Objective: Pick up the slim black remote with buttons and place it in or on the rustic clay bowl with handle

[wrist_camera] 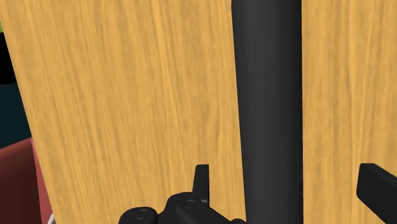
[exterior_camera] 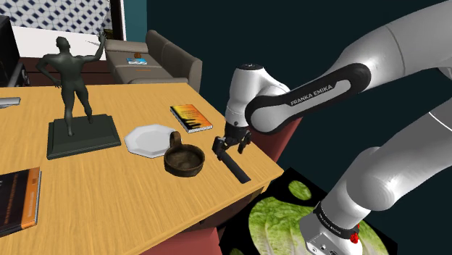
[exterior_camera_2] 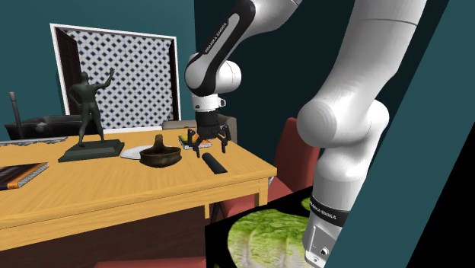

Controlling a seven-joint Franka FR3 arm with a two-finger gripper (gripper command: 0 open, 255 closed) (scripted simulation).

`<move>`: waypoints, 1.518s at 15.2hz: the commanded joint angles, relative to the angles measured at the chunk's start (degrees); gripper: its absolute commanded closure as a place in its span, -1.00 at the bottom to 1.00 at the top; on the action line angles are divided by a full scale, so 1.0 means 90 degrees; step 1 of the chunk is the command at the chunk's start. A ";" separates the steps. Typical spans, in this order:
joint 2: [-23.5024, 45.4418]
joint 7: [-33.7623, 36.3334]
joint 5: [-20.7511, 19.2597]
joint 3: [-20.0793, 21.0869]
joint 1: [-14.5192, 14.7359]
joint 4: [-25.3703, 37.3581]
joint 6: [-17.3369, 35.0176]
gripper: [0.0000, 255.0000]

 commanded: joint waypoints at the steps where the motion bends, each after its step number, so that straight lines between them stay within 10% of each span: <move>1: 0.0155 0.0073 -0.0068 0.0039 -0.0025 -0.0056 0.0203 -1.00; 10: 0.0268 0.0117 -0.0125 0.0058 -0.0048 -0.0110 0.0362 -1.00; 11: 0.0268 0.0117 -0.0125 0.0058 -0.0048 -0.0110 0.0362 1.00; 23: 0.0043 0.0017 -0.0017 0.0013 -0.0012 -0.0016 0.0060 1.00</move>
